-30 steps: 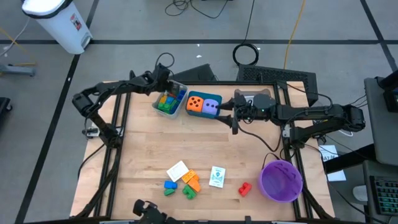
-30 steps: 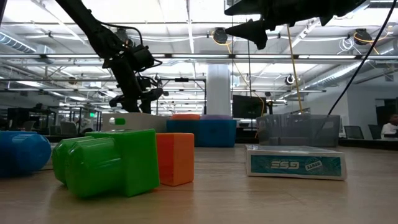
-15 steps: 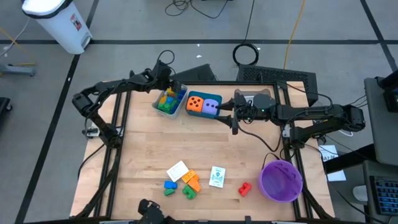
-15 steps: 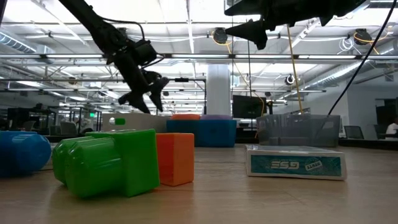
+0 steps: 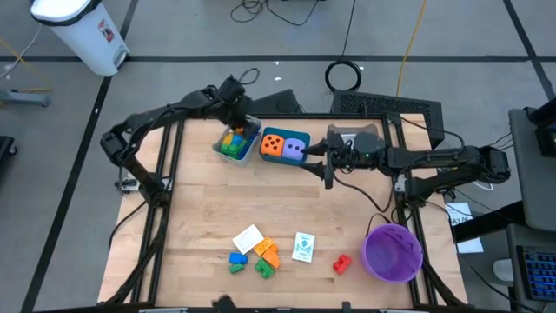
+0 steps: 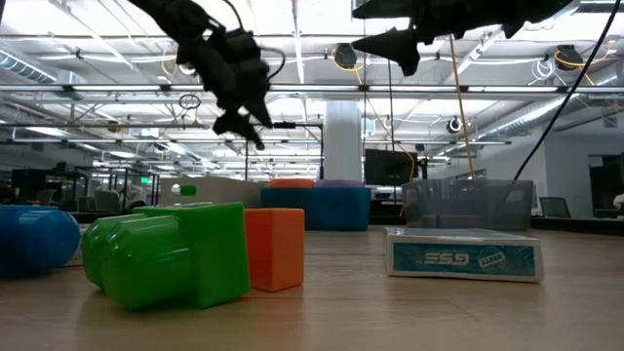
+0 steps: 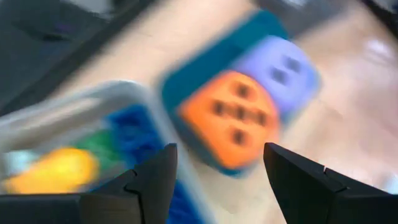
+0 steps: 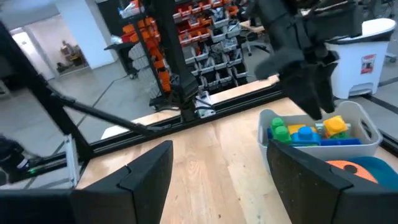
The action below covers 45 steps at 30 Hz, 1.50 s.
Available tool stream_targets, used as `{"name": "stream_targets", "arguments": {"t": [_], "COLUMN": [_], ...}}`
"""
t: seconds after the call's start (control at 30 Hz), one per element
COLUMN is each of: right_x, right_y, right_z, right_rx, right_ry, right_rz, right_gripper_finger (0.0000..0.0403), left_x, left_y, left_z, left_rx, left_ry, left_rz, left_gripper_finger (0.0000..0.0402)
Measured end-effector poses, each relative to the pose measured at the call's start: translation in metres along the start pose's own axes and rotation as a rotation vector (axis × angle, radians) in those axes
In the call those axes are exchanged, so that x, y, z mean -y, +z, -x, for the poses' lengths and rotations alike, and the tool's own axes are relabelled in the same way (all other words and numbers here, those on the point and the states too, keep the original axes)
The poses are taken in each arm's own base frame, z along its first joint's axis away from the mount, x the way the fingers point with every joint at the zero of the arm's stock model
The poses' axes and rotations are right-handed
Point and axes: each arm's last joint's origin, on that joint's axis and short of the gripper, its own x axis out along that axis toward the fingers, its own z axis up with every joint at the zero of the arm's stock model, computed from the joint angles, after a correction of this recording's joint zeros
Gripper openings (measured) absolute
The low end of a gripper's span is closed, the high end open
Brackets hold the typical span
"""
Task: Pick & Place Toys
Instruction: Put the green game piece into the gray bin
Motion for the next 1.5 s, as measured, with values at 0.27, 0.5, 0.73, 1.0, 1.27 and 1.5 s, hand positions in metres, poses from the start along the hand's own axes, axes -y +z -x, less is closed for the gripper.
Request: {"name": "stream_targets", "arguments": {"t": [0.27, 0.5, 0.73, 1.0, 1.27, 1.5], "right_x": [-0.022, -0.042, -0.055, -0.072, -0.073, -0.068], "right_y": [-0.008, -0.023, -0.039, -0.017, -0.004, -0.015], "right_z": [-0.001, 0.002, 0.006, 0.006, 0.006, 0.003], "right_rx": [-0.037, -0.147, -0.272, -0.213, -0.161, -0.249], "right_ry": [0.084, 0.148, 0.182, 0.150, 0.051, 0.033], "right_rz": [0.059, 0.107, 0.125, 0.186, 0.279, 0.298], "right_gripper_finger": [0.0251, 0.0251, 0.0251, 0.0251, 0.0251, 0.0251], "left_x": [0.079, 0.139, 0.176, 0.212, 0.241, 0.279], "left_y": [-0.015, -0.039, -0.069, -0.114, -0.164, -0.217], "left_z": [0.025, 0.075, 0.118, 0.130, 0.103, 0.072], "left_rx": [0.006, 0.129, 0.230, 0.198, 0.017, -0.139], "left_ry": [-0.237, -0.268, -0.269, -0.181, -0.011, -0.007], "left_rz": [-0.214, -0.306, -0.299, -0.329, -0.380, -0.483], "left_gripper_finger": [0.0248, 0.0248, 0.0248, 0.0248, 0.0248, 0.0248]}}
